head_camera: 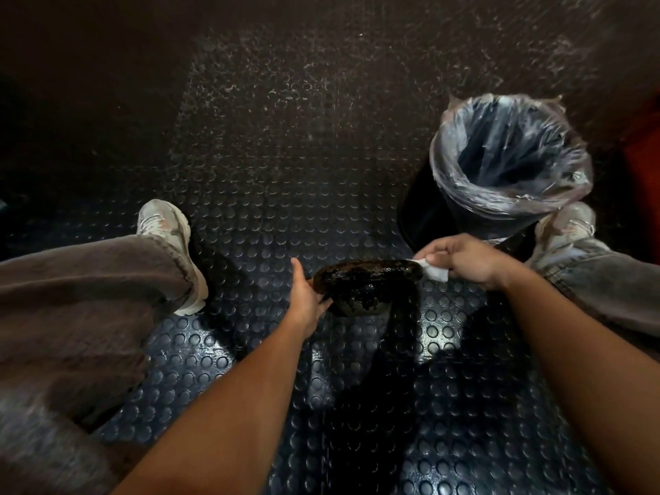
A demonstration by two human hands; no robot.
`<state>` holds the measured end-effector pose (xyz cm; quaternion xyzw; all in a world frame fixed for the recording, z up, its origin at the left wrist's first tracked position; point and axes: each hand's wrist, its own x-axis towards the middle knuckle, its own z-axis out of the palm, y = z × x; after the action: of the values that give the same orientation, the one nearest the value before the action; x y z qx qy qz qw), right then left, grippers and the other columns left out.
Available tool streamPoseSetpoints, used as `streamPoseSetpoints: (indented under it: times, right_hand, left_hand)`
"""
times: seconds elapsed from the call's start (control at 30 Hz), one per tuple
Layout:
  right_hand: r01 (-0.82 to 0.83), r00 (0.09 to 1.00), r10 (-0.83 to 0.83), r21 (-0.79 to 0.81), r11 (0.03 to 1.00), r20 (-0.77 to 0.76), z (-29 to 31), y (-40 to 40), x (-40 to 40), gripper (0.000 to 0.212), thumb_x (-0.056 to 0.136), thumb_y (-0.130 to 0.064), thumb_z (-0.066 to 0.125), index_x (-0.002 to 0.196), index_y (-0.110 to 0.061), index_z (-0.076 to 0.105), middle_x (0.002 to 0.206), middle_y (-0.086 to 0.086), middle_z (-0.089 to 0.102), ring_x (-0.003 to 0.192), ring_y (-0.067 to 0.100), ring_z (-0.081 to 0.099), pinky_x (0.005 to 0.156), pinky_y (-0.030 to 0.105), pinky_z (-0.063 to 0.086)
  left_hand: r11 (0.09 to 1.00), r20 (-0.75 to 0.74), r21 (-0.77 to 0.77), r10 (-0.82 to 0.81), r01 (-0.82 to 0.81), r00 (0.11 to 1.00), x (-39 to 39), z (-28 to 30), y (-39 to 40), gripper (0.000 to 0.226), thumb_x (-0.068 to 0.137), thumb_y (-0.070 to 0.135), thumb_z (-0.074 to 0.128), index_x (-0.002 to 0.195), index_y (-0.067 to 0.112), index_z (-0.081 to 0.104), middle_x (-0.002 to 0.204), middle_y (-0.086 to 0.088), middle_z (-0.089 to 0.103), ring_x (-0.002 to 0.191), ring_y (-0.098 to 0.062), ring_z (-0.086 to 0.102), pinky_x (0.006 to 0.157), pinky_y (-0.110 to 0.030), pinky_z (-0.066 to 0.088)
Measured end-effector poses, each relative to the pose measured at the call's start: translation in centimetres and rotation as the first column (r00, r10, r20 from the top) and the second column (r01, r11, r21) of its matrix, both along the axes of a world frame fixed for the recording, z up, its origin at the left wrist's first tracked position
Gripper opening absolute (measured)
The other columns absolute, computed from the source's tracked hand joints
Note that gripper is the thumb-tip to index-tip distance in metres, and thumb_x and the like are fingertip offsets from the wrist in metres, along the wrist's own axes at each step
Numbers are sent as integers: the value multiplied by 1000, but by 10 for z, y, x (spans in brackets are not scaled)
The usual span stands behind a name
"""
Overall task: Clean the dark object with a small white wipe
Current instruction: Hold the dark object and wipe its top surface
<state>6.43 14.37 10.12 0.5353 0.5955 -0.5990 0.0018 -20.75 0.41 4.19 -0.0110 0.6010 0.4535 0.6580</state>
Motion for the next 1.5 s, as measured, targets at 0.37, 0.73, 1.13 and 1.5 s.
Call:
streamPoseSetpoints:
  times: [0.37,0.73,1.13,1.5]
  right_hand:
    - [-100,993,104,56,993,-57,27,13,-15,17,96,-5,63,101,-17,75,90,10,72,75,11,58,68,28,43]
    - [-133,991,133,2,991,18,10,10,-34,17,99,-6,60,106,-14,73,98,17,74,82,11,64,74,18,47]
    - [-221,967,211,57,974,143,22,12,-44,19,99,-8,58,101,-18,75,86,-4,71,68,-3,59,58,8,41]
    - [-77,990,59,143,987,124,20,-2,-23,20,97,-6,60,93,-20,73,79,8,65,71,19,51,63,27,41]
  left_hand:
    - [1000,3,2,-13,13,1000,-2,-5,0,97,91,81,14,136,6,57,133,-6,63,132,-25,54,117,-45,37]
    - [1000,1,2,-9,9,1000,-3,-9,0,99,90,82,14,138,7,56,122,-4,69,127,-23,57,116,-44,39]
    - [1000,3,14,-2,2,1000,-3,-13,0,101,89,83,16,143,5,52,139,-12,60,133,-26,53,118,-48,36]
    - [1000,12,15,-9,9,1000,-3,-14,-1,102,89,83,15,146,6,49,142,-11,59,134,-25,52,119,-47,34]
